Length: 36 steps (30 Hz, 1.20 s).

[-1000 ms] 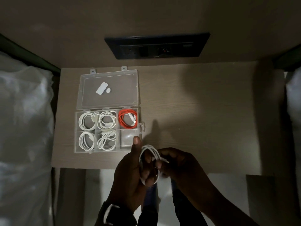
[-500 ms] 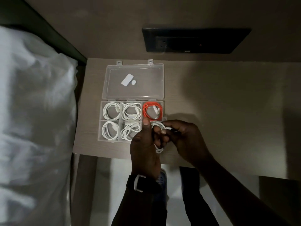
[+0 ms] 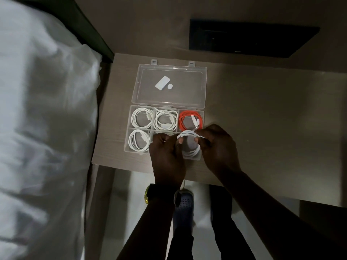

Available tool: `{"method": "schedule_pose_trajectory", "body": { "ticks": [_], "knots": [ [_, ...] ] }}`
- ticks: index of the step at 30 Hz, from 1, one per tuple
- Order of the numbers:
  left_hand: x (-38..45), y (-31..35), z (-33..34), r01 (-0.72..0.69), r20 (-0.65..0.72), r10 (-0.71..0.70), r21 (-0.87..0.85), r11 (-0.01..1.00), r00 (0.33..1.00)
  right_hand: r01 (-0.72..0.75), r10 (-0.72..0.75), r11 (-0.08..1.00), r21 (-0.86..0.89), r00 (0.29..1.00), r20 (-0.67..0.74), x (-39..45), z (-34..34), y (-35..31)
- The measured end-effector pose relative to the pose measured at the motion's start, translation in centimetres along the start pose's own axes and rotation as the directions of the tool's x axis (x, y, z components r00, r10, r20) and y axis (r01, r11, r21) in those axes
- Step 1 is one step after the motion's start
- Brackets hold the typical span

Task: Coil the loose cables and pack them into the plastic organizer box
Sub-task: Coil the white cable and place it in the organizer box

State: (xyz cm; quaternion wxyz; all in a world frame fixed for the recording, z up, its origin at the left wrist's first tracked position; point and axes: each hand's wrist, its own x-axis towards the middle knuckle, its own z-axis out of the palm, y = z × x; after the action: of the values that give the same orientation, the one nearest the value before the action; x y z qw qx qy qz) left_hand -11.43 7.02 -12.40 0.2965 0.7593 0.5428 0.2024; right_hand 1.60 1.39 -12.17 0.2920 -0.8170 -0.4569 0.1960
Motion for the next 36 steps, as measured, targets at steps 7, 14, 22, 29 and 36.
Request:
{"method": "schedule_pose_trajectory", "body": {
  "ticks": [7,14,22,29,36],
  "knots": [
    [-0.5,-0.3,0.2,0.049,0.0,-0.049,-0.082,0.995,0.999,0.071,-0.071,0.997,-0.033,0.997,0.001,0.1,0.5,0.1],
    [-0.9,-1.0,-0.2,-0.051,-0.008,0.051,-0.003,0.999,0.999,0.155,-0.146,0.975,-0.16,0.987,0.069,-0.2,0.6,0.4],
    [-0.6,-1.5,-1.7,-0.082,0.092,0.086,-0.037,0.996,0.992,0.345,-0.29,0.918,-0.194,0.92,0.266,-0.7,-0.9,0.4],
    [0.0,-0.9,-1.1,-0.03,0.077,0.035,-0.062,0.998,0.996,0.395,-0.325,0.902,-0.174,0.887,0.327,-1.2,-1.0,0.0],
    [-0.5,-1.5,-0.9,-0.125,0.06,0.125,0.005,0.992,0.99,0.523,-0.415,0.833,-0.18,0.806,0.423,-2.0,-1.7,1.0]
  ]
}}
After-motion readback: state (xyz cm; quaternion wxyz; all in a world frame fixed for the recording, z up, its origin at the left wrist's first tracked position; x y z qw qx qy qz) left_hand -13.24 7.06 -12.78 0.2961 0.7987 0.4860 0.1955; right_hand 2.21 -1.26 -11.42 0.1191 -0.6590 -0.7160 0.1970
